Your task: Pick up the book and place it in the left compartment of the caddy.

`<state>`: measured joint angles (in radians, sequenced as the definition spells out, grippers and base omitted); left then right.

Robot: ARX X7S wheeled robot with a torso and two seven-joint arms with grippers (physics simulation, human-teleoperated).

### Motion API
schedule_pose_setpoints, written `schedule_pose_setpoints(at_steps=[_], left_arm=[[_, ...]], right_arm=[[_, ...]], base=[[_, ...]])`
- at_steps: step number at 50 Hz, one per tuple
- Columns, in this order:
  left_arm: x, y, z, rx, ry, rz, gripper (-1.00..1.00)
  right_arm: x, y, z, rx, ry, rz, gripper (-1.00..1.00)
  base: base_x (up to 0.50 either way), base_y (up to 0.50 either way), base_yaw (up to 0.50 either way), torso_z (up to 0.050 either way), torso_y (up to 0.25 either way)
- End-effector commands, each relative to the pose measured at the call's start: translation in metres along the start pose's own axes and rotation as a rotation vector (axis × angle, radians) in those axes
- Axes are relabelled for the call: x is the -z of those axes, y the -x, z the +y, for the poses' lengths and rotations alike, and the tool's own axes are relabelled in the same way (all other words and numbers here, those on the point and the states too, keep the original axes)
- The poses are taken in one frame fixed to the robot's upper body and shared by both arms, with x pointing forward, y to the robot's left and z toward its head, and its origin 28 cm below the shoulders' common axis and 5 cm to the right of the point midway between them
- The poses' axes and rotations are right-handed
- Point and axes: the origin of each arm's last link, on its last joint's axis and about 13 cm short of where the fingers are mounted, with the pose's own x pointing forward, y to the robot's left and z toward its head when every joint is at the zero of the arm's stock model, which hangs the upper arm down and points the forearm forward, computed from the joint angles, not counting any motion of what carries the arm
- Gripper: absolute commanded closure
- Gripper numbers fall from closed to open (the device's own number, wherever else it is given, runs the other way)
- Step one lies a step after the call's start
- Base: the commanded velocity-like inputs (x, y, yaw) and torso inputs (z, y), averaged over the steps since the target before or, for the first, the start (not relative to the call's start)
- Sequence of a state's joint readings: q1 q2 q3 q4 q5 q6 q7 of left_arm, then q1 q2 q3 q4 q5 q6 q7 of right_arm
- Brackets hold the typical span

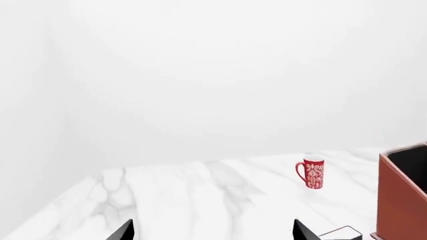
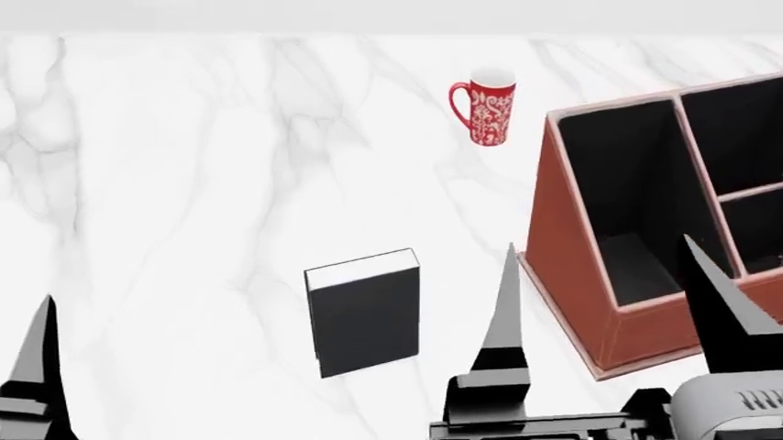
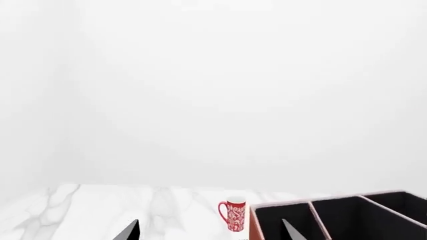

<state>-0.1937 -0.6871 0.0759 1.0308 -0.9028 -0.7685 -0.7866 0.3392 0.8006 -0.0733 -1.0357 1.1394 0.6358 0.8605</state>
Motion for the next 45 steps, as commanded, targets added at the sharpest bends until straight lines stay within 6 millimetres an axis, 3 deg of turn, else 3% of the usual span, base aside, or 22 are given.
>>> schedule_pose_setpoints(at_steps=[1, 10, 15, 34, 45], left_arm=[[-0.0044, 0.0044, 0.0015, -0.006, -0.005, 0.008, -1.0], [-0.0044, 0.005, 0.001, -0.002, -0.009, 0.007, -1.0], [-0.0043, 0.005, 0.0012, 0.0, -0.009, 0.005, -1.0], [-0.0061, 0.006, 0.0016, 0.003, -0.014, -0.007, -1.0], [-0.0069, 0.0071, 0.0014, 0.006, -0.015, -0.012, -1.0]], right_arm=[[-0.0152, 0.0144, -0.0018, -0.018, -0.034, 0.027, -1.0], [-0.0164, 0.0161, -0.0004, -0.002, -0.031, 0.029, -1.0], [-0.0157, 0.0167, -0.0004, -0.012, -0.012, 0.028, -1.0], [-0.0148, 0.0148, -0.0017, 0.007, -0.043, 0.036, -1.0], [-0.0174, 0.0147, -0.0034, 0.007, -0.073, 0.014, -1.0]], base=[[0.5, 0.0, 0.0, 0.0, 0.0], [0.48, 0.0, 0.0, 0.0, 0.0], [0.0, -0.04, 0.0, 0.0, 0.003], [0.0, -0.5, 0.0, 0.0, 0.0], [0.16, 0.0, 0.0, 0.0, 0.0]])
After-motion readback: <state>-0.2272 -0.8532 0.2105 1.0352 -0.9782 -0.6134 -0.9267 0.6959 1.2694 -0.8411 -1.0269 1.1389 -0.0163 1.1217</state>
